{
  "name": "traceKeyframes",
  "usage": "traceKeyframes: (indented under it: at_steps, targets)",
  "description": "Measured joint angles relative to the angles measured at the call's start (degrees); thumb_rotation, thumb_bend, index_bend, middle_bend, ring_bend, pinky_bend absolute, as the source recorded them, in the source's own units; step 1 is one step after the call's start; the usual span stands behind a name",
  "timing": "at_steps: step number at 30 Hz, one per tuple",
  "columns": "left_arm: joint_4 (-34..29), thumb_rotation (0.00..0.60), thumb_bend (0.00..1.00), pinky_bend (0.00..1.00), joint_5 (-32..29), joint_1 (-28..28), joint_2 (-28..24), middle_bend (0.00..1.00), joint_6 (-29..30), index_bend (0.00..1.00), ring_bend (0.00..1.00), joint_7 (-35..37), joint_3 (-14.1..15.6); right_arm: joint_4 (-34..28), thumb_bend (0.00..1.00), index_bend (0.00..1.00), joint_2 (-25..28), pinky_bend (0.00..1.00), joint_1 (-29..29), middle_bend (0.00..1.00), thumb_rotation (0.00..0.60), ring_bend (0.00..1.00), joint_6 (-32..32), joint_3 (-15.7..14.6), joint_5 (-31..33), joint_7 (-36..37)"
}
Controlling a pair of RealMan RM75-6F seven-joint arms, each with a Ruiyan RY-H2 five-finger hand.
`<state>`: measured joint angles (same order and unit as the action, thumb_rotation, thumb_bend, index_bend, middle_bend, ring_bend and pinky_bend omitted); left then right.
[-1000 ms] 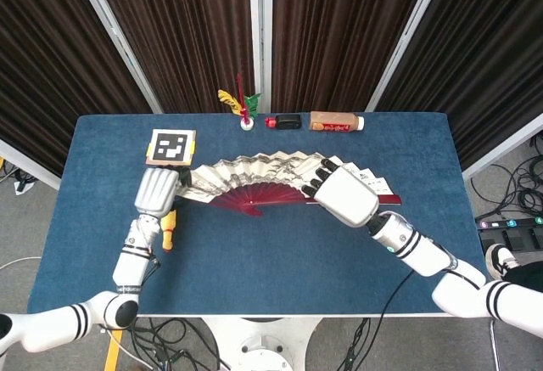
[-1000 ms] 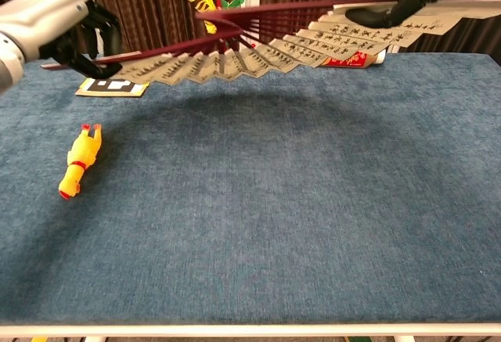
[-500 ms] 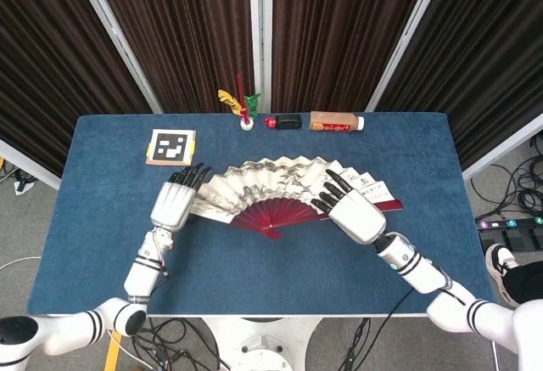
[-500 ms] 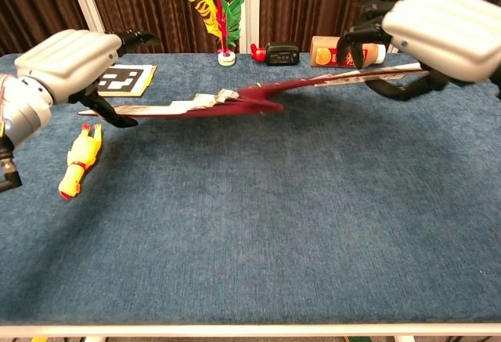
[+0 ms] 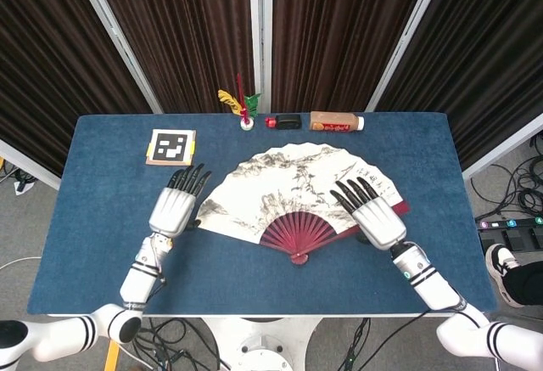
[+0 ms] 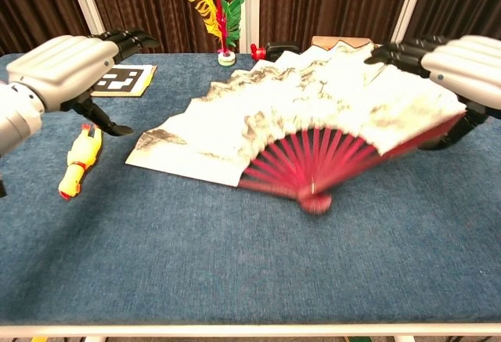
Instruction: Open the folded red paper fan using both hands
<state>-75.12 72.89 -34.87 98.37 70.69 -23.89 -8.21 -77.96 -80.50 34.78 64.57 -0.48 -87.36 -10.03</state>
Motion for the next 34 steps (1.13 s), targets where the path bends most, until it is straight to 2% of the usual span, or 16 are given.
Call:
traceKeyframes:
  at_steps: [7, 9, 12, 14, 16, 19, 22, 25, 29, 34]
  targets:
    - [-2.22, 0.6, 0.0, 0.14, -1.48, 0.87, -2.67, 0.01, 0.0, 0.02, 0.01, 2.13, -1.93, -8.12, 0.0, 0.0, 6.78, 0.0, 1.0, 0.0, 0.6, 0.0, -8.68, 0.4, 6.03, -0.62]
    - [-3.44, 0.6, 0.0, 0.14, -2.33, 1.3, -4.57, 0.01, -0.32, 0.03, 0.01, 2.93, -2.49, -9.59, 0.0, 0.0, 8.5, 0.03, 0.78, 0.05, 0.6, 0.01, -8.65, 0.99, 7.33, -0.57]
    - [-4.96, 0.6, 0.0, 0.14, -3.68, 2.48, -7.92, 0.05, -0.42, 0.06, 0.03, 4.56, -3.27, -9.67, 0.04, 0.1, 8.91, 0.16, -0.55, 0.21, 0.6, 0.08, -5.43, 1.81, 7.56, 0.25]
    - [-5.32, 0.6, 0.0, 0.14, -4.43, 3.58, -9.93, 0.08, -0.18, 0.09, 0.05, 6.01, -3.62, -9.49, 0.11, 0.17, 9.49, 0.16, -2.28, 0.24, 0.6, 0.08, -2.15, 2.25, 7.67, 1.78]
    - [-5.46, 0.6, 0.0, 0.14, -5.0, 4.98, -12.16, 0.09, 0.0, 0.11, 0.05, 8.17, -3.71, -9.3, 0.12, 0.18, 10.43, 0.14, -4.26, 0.23, 0.6, 0.08, 0.54, 2.47, 7.83, 3.76]
    - [-5.46, 0.6, 0.0, 0.14, -5.44, 7.58, -15.48, 0.09, 0.26, 0.12, 0.05, 11.46, -3.17, -9.13, 0.12, 0.13, 12.73, 0.09, -7.83, 0.18, 0.6, 0.07, 4.1, 2.5, 8.14, 7.29]
    - [-5.78, 0.6, 0.0, 0.14, -5.81, 10.83, -18.77, 0.09, 0.83, 0.12, 0.05, 15.09, -2.11, -9.04, 0.12, 0.07, 14.62, 0.06, -11.26, 0.14, 0.6, 0.03, 7.8, 2.22, 8.23, 9.37]
    - [-6.57, 0.6, 0.0, 0.14, -6.03, 14.54, -21.88, 0.09, 2.22, 0.12, 0.05, 18.05, -0.7, -8.99, 0.12, 0.06, 16.13, 0.05, -15.05, 0.13, 0.6, 0.03, 11.88, 1.68, 8.11, 10.97]
    - [-8.8, 0.6, 0.0, 0.14, -5.89, 19.54, -24.29, 0.09, 5.48, 0.12, 0.05, 20.38, 1.66, -9.21, 0.11, 0.05, 17.42, 0.04, -20.26, 0.13, 0.6, 0.03, 17.09, 0.51, 7.29, 13.67]
    - [-12.97, 0.6, 0.0, 0.14, -4.28, 25.26, -25.96, 0.09, 11.39, 0.12, 0.05, 19.95, 4.91, -9.23, 0.1, 0.05, 17.41, 0.04, -24.55, 0.15, 0.6, 0.03, 21.36, -0.5, 5.84, 15.95]
